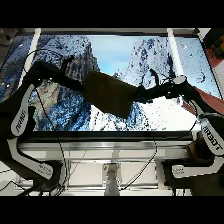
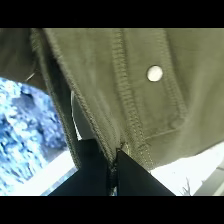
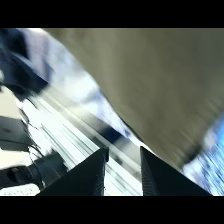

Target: Fold the clothes and pants, and hang the long-sleeved shirts on hangers.

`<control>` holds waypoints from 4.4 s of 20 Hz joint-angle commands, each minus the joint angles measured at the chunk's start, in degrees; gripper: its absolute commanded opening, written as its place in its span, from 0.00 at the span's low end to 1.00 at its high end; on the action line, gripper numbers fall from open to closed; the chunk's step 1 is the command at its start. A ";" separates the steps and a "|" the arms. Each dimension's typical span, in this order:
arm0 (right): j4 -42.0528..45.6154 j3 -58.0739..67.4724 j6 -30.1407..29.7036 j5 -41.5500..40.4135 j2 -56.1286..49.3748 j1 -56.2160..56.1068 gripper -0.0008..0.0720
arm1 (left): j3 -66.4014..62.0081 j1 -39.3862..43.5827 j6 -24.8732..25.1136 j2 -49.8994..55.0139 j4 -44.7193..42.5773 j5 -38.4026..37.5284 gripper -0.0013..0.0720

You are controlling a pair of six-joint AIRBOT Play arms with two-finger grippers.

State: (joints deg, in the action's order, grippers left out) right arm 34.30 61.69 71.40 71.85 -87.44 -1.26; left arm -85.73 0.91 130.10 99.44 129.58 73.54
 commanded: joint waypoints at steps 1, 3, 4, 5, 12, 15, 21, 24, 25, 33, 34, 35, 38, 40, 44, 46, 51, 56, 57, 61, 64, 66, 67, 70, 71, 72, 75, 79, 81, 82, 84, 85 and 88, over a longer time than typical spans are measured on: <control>4.39 -3.78 2.08 5.51 -0.13 2.93 0.35 | -0.04 0.00 0.17 -1.31 -0.09 1.51 0.06; 2.58 -6.84 2.03 7.39 -0.13 4.04 0.35 | -0.04 0.02 0.17 -1.31 -0.07 1.57 0.06; 1.97 -7.98 2.03 7.17 -0.13 3.91 0.35 | -0.04 0.09 0.17 -1.31 -0.07 1.60 0.06; 2.01 -8.55 1.99 6.93 -0.33 3.58 0.36 | -0.04 0.15 0.17 -1.31 -0.07 1.90 0.06; -5.14 -8.61 -0.17 5.90 -7.02 0.13 0.44 | -0.04 1.25 0.20 -1.31 -0.09 2.58 0.06; -6.08 -8.46 -0.57 2.16 -8.68 -2.21 0.44 | -0.04 1.51 0.20 -1.31 -0.07 2.58 0.06; -6.69 -8.48 -0.57 -1.18 -9.53 -2.95 0.44 | -0.04 1.49 0.17 -1.31 -0.09 2.60 0.06; -6.29 -8.33 -0.57 -2.43 -9.46 -2.58 0.44 | -0.04 1.51 0.17 -1.31 -0.09 2.60 0.06; -5.88 -8.02 -0.57 -2.45 -9.35 -2.16 0.44 | -0.04 1.51 0.20 -1.31 -0.09 2.60 0.06; -1.25 -6.40 2.64 -1.55 -9.35 0.24 0.43 | -0.04 1.51 0.20 -1.31 -0.09 2.58 0.06; -1.22 -6.40 2.62 -1.55 -9.35 0.02 0.43 | -0.04 1.51 0.20 -1.31 -0.09 2.58 0.06; -1.40 -6.40 2.62 -1.60 -9.35 -0.37 0.43 | -0.04 1.51 0.20 -1.31 -0.09 2.58 0.06; -3.30 -6.40 2.62 -2.32 -9.35 -2.27 0.43 | -0.04 1.51 0.20 -1.31 -0.07 2.58 0.06; -5.25 -6.40 2.56 -3.74 -9.35 -3.91 0.43 | -0.04 1.51 0.17 -1.31 -0.09 2.56 0.06; -8.31 -6.40 2.47 -4.15 -9.35 -6.82 0.41 | -0.04 1.51 0.15 -1.29 -0.09 2.56 0.06; -9.77 -6.40 2.34 -2.58 -9.27 -7.32 0.03 | -0.02 1.51 -2.08 -1.27 -0.09 2.56 0.06; -25.81 -6.38 -2.99 -1.68 -1.92 -4.72 0.03 | -0.07 1.49 -8.35 -2.97 0.68 -4.92 0.05; -30.69 2.60 -4.59 -4.42 8.04 3.13 0.03 | -2.03 3.74 -11.67 -12.35 6.03 -20.96 0.06; -30.69 6.03 -4.42 -4.42 8.24 3.52 0.03 | -4.00 5.27 -11.74 -13.35 5.99 -22.34 0.06; -27.61 17.92 -0.63 -11.85 8.24 3.37 0.03 | -12.83 9.46 -19.93 -14.05 5.90 -32.76 0.05; -25.92 23.74 0.72 -19.23 8.22 3.41 0.03 | -15.65 9.57 -28.39 -14.03 5.95 -38.36 0.05; -25.68 27.36 1.18 -24.37 8.20 3.41 0.03 | -16.35 9.66 -30.38 -14.05 5.99 -38.62 0.05; -24.94 29.24 1.14 -26.45 8.20 3.41 0.03 | -16.37 9.81 -32.28 -14.12 5.97 -40.06 0.05; -21.24 33.66 1.18 -28.50 8.20 3.41 0.03 | -16.37 9.81 -34.10 -14.03 5.86 -43.17 0.05; -20.37 34.80 1.20 -29.03 8.20 3.41 0.03 | -16.35 9.81 -34.10 -13.79 5.66 -43.06 0.06; -19.58 35.69 1.20 -29.92 8.20 3.41 0.03 | -16.35 9.86 -34.12 -13.51 5.55 -42.95 0.06; -16.92 36.83 1.22 -32.54 8.17 3.41 0.03 | -16.35 10.25 -34.14 -12.48 5.53 -42.97 0.06; -12.44 36.83 1.22 -32.76 7.63 3.41 0.03 | -16.35 10.69 -34.14 -11.45 5.53 -42.97 0.06; -12.41 36.83 1.22 -34.51 6.78 3.34 0.03 | -16.35 11.08 -34.14 -10.86 5.70 -42.99 0.05; -12.48 36.85 1.22 -35.87 6.16 3.34 0.03 | -16.35 11.32 -34.12 -10.54 5.73 -43.15 0.05; -13.31 36.98 1.62 -38.14 4.59 3.37 0.03 | -16.37 11.82 -34.14 -9.77 6.01 -45.20 0.05; -14.45 37.57 3.13 -38.64 3.34 3.37 0.03 | -16.37 11.89 -34.16 -9.53 6.19 -46.82 0.05; -16.90 44.57 4.57 -38.12 -2.69 3.37 0.03 | -17.84 11.85 -34.14 -8.74 6.12 -48.11 0.05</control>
State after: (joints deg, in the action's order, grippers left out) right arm 19.40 101.67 74.28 34.81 -85.82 2.09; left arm -102.61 12.64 95.96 89.91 135.55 27.14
